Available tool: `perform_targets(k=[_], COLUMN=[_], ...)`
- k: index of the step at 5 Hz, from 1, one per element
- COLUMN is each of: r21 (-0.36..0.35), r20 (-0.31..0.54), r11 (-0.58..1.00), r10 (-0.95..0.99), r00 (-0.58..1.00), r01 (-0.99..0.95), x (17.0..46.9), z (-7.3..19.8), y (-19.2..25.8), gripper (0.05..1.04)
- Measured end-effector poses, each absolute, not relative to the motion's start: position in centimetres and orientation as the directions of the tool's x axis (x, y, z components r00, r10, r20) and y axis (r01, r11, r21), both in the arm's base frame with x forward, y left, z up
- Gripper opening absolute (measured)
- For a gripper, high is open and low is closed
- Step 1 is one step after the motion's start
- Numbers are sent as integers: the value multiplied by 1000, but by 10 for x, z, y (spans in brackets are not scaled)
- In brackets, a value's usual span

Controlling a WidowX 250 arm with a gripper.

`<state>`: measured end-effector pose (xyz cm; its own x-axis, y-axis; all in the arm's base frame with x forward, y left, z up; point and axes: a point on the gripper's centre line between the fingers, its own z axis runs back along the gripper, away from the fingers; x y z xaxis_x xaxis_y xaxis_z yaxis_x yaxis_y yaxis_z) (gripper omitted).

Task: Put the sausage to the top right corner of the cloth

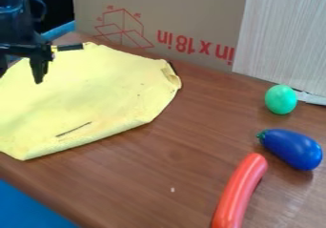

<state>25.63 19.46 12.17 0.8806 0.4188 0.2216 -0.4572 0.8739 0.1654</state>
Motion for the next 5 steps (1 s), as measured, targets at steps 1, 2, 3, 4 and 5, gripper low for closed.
perform_targets(k=[1, 2, 3, 4, 5], r21=[124, 79, 56, 41, 44], r20=[225, 244, 239, 229, 227], r11=[934, 966, 985, 995, 997], r10=[302, 221, 147, 82, 49], r00=[926, 944, 960, 970, 973], r01=[-335, -246, -165, -94, -61], x=[259, 259, 260, 256, 251], z=[113, 117, 116, 109, 108], y=[183, 181, 175, 168, 158], gripper=[1001, 1001, 1001, 1001, 1001])
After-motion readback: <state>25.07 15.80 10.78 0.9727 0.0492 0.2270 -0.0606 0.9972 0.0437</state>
